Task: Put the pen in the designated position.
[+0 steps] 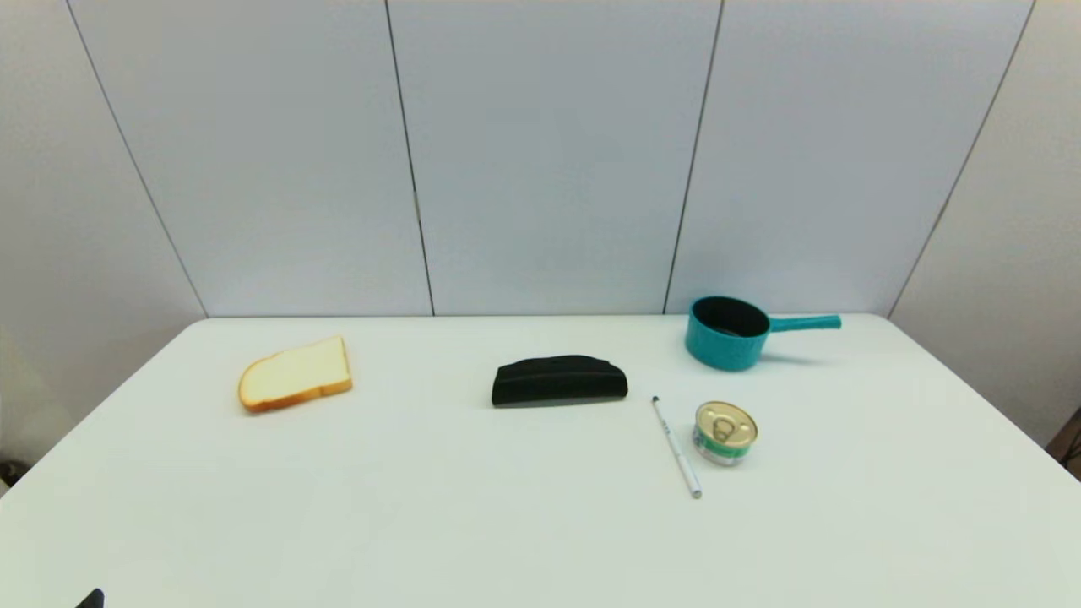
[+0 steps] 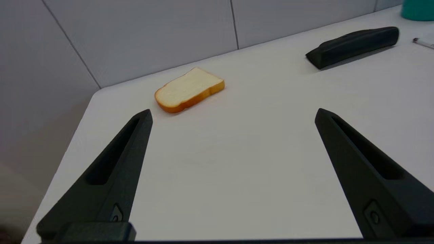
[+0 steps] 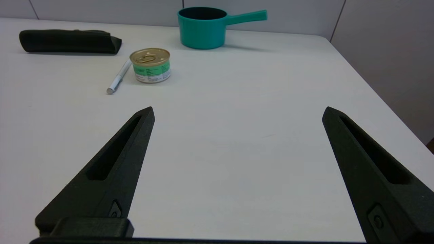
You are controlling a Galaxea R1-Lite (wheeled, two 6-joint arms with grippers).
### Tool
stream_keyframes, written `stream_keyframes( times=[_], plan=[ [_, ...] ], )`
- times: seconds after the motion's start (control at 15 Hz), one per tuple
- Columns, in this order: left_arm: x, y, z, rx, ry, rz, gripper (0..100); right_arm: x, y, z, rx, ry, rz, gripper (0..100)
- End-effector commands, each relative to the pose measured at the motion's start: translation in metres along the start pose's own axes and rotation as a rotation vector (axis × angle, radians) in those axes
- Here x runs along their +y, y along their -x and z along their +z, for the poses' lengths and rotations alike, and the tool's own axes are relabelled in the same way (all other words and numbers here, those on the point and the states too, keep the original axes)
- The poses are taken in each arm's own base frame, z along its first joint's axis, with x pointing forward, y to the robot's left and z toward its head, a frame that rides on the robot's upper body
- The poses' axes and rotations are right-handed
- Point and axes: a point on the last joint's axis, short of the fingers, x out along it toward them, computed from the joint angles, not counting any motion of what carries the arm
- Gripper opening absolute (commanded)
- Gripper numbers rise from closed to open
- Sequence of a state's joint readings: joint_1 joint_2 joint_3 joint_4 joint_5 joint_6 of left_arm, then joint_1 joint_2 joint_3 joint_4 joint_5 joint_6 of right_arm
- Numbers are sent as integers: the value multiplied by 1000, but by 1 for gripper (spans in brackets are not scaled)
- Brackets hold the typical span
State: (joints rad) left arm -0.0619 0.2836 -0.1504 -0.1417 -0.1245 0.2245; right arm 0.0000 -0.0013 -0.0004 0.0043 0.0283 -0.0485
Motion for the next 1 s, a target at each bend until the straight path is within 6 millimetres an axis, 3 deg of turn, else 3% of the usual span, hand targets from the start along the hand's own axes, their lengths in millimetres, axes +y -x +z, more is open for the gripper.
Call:
stream_keyframes(
  times=[0.07, 0.33, 1.0],
  plan=[
    [-11, 11, -36, -9, 47, 60, 100, 0, 0, 0, 0, 1, 1, 100],
    [-16, 21, -59, 34, 83, 146, 100, 0, 0, 0, 2, 1, 1, 100],
    [-16, 21, -59, 29, 180, 149, 100, 0, 0, 0, 2, 1, 1, 100]
  ],
)
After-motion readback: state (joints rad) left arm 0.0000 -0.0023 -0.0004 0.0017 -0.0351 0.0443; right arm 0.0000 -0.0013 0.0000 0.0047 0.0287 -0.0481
